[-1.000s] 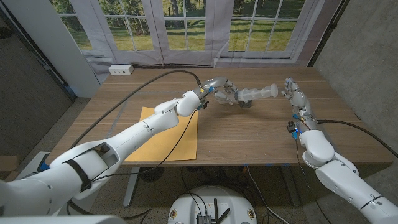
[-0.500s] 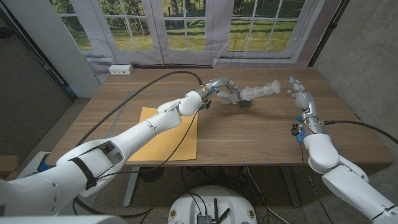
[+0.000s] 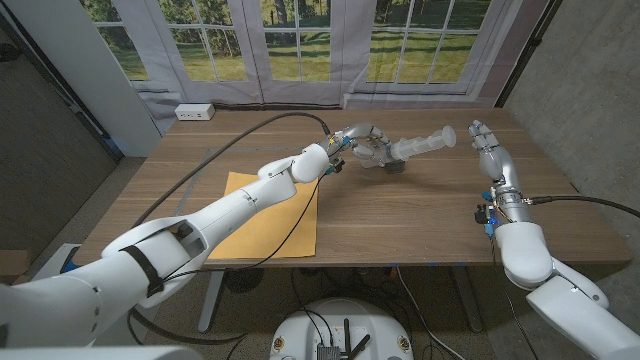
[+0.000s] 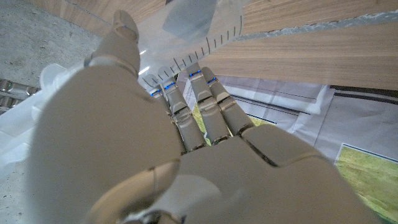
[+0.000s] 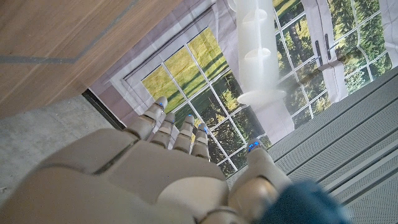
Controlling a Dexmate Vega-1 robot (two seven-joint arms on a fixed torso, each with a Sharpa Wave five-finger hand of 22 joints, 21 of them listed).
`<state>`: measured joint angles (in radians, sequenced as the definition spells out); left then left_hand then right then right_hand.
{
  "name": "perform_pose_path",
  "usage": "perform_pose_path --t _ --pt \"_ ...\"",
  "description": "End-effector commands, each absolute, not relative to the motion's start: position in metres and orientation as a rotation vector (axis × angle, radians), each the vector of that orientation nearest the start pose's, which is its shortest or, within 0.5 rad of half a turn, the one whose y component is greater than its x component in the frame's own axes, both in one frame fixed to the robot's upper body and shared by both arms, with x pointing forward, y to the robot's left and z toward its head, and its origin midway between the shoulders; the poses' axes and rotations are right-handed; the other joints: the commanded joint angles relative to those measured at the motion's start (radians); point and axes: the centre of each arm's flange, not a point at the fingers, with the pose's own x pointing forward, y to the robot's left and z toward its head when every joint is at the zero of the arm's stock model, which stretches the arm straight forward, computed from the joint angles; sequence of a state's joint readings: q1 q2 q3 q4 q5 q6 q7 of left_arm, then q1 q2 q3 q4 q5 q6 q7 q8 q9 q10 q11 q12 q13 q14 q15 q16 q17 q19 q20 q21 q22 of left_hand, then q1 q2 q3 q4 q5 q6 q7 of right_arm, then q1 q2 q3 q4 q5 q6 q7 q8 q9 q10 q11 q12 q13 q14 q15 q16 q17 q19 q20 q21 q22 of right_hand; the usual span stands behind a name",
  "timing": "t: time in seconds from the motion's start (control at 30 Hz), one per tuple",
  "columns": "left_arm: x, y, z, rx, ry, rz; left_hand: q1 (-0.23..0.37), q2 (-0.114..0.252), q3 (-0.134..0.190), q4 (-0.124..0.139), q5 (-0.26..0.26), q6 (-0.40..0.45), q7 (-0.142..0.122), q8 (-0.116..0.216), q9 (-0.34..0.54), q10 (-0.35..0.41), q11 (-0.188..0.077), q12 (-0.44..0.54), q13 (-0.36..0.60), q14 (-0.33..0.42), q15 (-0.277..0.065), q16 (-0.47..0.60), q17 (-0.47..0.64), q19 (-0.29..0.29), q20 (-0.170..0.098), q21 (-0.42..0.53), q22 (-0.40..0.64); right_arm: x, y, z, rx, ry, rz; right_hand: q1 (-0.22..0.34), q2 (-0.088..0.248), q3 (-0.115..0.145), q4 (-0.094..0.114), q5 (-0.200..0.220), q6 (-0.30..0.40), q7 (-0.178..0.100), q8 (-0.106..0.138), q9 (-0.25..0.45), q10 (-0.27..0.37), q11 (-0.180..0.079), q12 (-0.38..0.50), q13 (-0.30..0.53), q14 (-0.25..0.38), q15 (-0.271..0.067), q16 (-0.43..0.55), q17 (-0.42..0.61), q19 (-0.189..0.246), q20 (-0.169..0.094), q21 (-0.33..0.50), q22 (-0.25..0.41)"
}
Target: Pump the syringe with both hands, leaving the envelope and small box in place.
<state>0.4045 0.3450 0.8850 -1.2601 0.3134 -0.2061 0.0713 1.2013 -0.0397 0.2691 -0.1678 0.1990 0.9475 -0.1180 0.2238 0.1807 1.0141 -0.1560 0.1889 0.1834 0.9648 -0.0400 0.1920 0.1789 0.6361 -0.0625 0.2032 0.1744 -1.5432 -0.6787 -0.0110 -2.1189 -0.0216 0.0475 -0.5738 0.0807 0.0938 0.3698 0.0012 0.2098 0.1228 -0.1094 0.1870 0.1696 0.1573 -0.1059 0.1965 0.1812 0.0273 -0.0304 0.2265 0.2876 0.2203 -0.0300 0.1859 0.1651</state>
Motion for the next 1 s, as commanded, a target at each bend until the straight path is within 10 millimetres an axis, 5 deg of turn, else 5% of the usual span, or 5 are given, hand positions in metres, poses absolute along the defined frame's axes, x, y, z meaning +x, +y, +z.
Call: perform_pose_path --t 0.03,0.5,1.0 --pt "0.633 0.015 0.062 1.056 -0.9 -0.405 0.018 0.115 0.006 0.003 0.006 0.066 0.002 0.007 0.018 0.051 -0.05 0.005 0.012 0.098 -0.204 0.002 0.006 0.012 -0.14 0.006 0.005 0.423 -0.314 -0.052 -0.557 -0.785 -0.401 -0.009 0.041 0.009 -0.001 -0.007 0.0 -0.011 -0.005 0.003 0.001 -0.008 -0.004 0.003 -0.012 -0.04 -0.002 0.002 -0.004 0.012 -0.001 0.004" --pt "0.626 0.02 0.056 1.025 -0.857 -0.397 0.015 0.116 0.005 0.003 0.006 0.067 0.006 0.006 0.018 0.052 -0.05 0.006 0.012 0.102 -0.204 0.004 0.006 0.014 -0.14 0.006 0.005 0.403 -0.301 -0.052 -0.648 -0.79 -0.441 -0.01 0.038 0.008 -0.004 -0.009 0.001 -0.027 -0.004 0.003 0.001 -0.024 -0.005 0.002 -0.023 -0.035 -0.004 0.002 -0.014 0.029 -0.002 0.005" --pt "0.62 0.018 0.051 0.999 -0.84 -0.428 0.014 0.119 0.006 0.004 0.006 0.068 0.005 0.006 0.019 0.054 -0.05 0.007 0.012 0.104 -0.204 0.005 0.006 0.016 -0.14 0.006 0.005 0.393 -0.287 -0.056 -0.74 -0.781 -0.455 -0.013 0.033 0.006 -0.011 -0.014 0.019 -0.035 0.001 0.003 -0.019 -0.05 -0.012 0.001 -0.078 -0.045 -0.016 0.001 -0.104 0.029 -0.016 0.006"
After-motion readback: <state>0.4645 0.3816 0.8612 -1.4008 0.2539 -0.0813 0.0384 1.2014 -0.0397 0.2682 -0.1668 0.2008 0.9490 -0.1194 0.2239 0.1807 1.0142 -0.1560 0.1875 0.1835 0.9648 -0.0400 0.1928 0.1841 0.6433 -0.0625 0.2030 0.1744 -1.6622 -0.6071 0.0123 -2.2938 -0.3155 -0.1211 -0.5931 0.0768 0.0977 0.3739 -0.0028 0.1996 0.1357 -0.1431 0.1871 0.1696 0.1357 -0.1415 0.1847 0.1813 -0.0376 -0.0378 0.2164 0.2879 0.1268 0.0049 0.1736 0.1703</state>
